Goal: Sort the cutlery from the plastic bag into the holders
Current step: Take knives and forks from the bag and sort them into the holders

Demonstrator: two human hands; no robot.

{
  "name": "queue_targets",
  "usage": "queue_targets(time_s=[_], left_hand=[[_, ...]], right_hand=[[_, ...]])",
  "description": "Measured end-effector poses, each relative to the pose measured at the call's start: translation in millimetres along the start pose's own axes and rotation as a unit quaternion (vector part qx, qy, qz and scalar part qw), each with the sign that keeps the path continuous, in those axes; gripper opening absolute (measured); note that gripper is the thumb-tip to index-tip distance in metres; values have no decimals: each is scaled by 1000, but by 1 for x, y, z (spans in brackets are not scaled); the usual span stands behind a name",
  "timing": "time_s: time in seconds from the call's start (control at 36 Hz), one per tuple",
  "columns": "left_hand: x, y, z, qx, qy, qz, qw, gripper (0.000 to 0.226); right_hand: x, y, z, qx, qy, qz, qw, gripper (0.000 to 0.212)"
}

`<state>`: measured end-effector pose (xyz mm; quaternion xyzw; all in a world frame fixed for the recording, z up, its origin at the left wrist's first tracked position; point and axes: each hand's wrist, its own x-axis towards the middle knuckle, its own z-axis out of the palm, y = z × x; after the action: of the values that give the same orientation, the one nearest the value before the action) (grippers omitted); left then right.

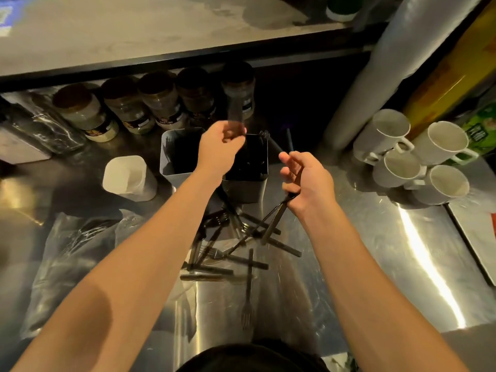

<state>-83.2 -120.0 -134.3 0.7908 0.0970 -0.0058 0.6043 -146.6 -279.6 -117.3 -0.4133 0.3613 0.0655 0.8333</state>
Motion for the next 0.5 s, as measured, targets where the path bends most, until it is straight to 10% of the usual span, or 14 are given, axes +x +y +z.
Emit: queue_targets(time_s=[0.31, 0.5], left_hand=[[-26, 7, -10, 67, 15, 62, 996, 10], [-112, 33, -20, 246, -279, 36, 928, 42]], right_hand=[[-1, -8, 5, 101, -118, 6, 988, 26], [-16, -2, 26, 158, -153, -29, 975, 18]])
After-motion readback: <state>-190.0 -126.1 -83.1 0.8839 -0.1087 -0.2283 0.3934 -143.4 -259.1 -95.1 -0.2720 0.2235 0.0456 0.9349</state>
